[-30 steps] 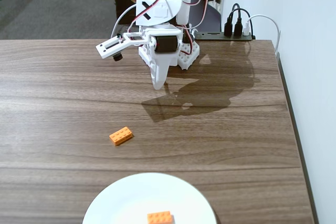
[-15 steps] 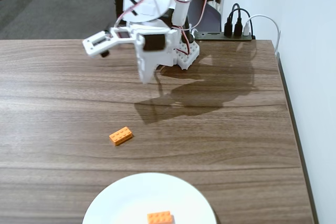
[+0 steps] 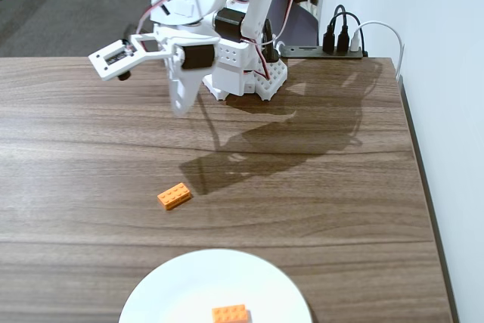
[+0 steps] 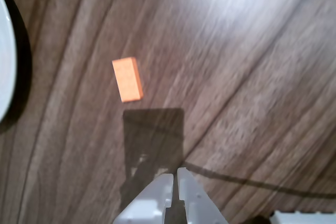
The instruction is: Grasp a lego block and put it on the plate.
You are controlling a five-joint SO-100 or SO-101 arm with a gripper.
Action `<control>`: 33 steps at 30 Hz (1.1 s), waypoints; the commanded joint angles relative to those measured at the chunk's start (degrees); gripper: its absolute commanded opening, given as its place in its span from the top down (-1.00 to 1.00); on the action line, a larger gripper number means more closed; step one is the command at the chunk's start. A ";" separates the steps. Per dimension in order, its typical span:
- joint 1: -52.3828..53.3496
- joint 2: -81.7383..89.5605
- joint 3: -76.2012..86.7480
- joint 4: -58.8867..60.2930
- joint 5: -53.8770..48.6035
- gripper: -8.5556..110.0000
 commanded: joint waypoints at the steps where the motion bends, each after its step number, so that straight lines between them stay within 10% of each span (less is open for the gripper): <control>1: 1.67 -1.23 -4.57 0.35 -3.52 0.85; 33: 8.61 -27.07 -23.12 -5.54 -19.95 0.85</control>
